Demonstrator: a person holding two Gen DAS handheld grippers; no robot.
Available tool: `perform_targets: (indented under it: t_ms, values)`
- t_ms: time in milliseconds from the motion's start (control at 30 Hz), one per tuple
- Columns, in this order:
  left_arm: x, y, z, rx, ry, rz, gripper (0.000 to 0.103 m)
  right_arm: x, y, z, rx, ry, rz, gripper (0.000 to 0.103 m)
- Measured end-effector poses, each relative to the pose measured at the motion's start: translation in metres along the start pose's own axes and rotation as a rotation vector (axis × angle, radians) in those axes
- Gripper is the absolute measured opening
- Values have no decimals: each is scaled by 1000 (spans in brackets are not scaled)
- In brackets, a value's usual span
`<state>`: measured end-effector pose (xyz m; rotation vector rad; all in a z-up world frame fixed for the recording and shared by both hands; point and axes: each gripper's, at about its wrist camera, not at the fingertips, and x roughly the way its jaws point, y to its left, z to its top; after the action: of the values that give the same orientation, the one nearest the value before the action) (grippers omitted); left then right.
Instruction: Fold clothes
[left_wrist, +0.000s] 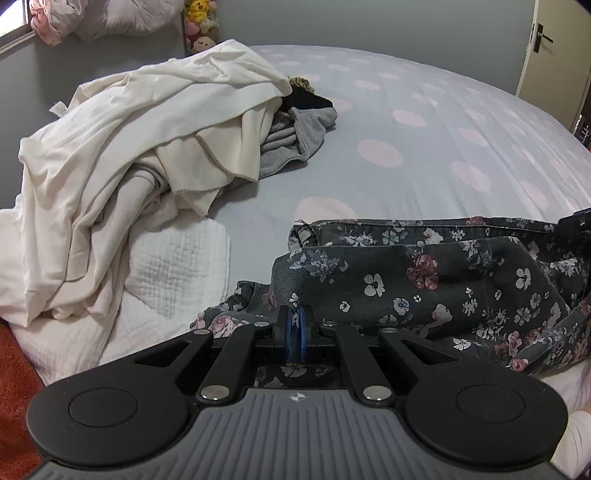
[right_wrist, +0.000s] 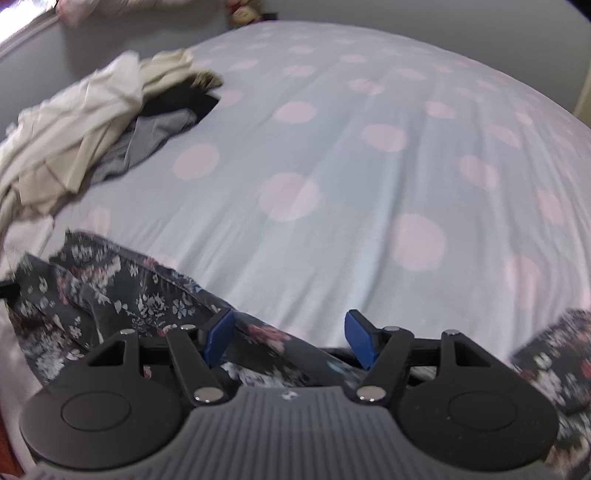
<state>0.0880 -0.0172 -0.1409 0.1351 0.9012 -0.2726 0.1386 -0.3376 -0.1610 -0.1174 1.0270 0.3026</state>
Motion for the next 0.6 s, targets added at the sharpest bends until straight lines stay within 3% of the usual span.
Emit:
perform_targets:
  t_ms: [67,100,200,267,433,600]
  values:
    - [2,0,-1,-1,4,1,3,13,3,-2,-12,41,6,63]
    - [2,0,-1,-2,6,1,3,19,4,-3,-15,58,9,42]
    - [3,0,-1,-4,9,2,3,26,4,-7,-13,82,28,21]
    - [3,0,-1,-4,9,4,3,19,4,-9,-9,62,53,12]
    - [5,-3,7,-6,1,22,3,-23,5,-13,-32,0,98,8]
    - [-5,-9,25,2,-68,60,3,-71,-3,-17,-41,-67,133,6]
